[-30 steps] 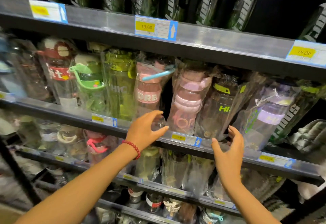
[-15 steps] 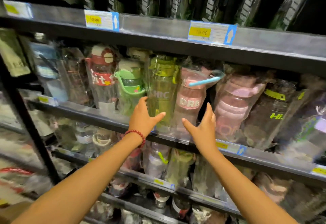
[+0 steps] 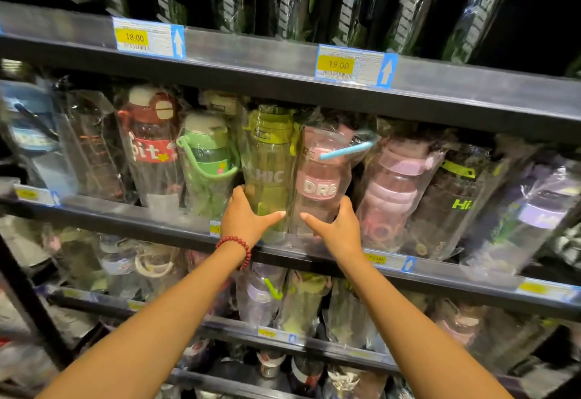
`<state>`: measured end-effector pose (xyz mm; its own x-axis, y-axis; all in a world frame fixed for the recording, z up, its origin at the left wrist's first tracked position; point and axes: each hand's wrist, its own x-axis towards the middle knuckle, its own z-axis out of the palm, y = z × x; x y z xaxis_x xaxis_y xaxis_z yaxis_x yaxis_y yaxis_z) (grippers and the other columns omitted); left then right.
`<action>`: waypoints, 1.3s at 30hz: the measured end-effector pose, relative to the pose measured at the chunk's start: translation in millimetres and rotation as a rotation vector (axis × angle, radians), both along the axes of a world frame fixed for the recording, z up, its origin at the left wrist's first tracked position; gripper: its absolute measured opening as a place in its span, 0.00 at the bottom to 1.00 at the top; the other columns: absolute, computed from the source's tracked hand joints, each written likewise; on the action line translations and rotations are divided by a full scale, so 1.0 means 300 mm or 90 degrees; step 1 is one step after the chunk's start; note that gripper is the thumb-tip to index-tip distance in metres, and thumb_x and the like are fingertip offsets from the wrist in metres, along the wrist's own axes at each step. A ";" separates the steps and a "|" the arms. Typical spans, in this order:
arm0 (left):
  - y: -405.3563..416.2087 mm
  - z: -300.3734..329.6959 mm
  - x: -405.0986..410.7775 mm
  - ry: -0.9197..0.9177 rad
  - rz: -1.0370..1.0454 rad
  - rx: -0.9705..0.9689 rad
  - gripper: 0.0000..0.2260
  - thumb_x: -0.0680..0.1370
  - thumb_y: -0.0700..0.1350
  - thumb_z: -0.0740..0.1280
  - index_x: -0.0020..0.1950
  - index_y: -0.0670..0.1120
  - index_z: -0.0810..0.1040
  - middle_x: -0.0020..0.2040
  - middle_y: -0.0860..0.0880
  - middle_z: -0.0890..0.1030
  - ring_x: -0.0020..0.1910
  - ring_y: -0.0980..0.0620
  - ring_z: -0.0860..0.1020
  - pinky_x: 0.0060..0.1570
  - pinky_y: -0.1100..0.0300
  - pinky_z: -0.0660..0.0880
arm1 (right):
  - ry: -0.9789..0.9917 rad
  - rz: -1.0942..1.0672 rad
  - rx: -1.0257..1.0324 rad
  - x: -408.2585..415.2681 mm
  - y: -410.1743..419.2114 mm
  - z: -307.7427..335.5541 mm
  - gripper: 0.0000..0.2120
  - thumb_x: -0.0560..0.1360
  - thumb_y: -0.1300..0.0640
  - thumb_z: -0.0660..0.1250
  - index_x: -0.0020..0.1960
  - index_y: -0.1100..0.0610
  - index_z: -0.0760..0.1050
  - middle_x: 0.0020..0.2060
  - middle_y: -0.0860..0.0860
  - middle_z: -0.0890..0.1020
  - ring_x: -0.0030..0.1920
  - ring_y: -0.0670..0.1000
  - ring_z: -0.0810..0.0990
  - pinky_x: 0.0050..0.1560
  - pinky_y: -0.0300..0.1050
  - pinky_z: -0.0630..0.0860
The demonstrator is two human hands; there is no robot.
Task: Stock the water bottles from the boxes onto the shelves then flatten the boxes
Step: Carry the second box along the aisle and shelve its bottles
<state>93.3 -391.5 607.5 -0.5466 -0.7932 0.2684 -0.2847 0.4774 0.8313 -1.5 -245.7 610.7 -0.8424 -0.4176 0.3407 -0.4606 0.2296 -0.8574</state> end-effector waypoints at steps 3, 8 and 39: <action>0.007 0.006 -0.005 -0.002 0.019 -0.005 0.38 0.62 0.57 0.78 0.65 0.43 0.65 0.61 0.46 0.75 0.59 0.46 0.74 0.54 0.53 0.73 | 0.021 -0.039 -0.010 0.001 -0.014 -0.008 0.27 0.65 0.49 0.78 0.56 0.58 0.68 0.53 0.52 0.78 0.53 0.52 0.77 0.50 0.44 0.74; 0.015 0.003 -0.001 -0.009 0.042 -0.026 0.39 0.61 0.60 0.78 0.63 0.43 0.66 0.60 0.45 0.75 0.58 0.45 0.75 0.54 0.51 0.75 | 0.069 -0.113 0.006 0.024 -0.031 -0.023 0.28 0.66 0.49 0.77 0.55 0.61 0.67 0.53 0.56 0.75 0.54 0.55 0.73 0.50 0.43 0.70; -0.005 0.005 0.020 -0.028 -0.016 0.001 0.34 0.61 0.61 0.77 0.59 0.48 0.68 0.57 0.49 0.76 0.56 0.49 0.76 0.54 0.50 0.75 | 0.044 -0.051 -0.022 -0.002 -0.066 -0.010 0.33 0.65 0.51 0.78 0.59 0.60 0.61 0.55 0.51 0.70 0.55 0.52 0.70 0.50 0.42 0.66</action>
<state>99.3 -393.1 609.0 -0.5770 -0.7799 0.2427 -0.3089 0.4834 0.8190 -2.2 -265.5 607.7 -0.8467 -0.3365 0.4120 -0.5002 0.2399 -0.8320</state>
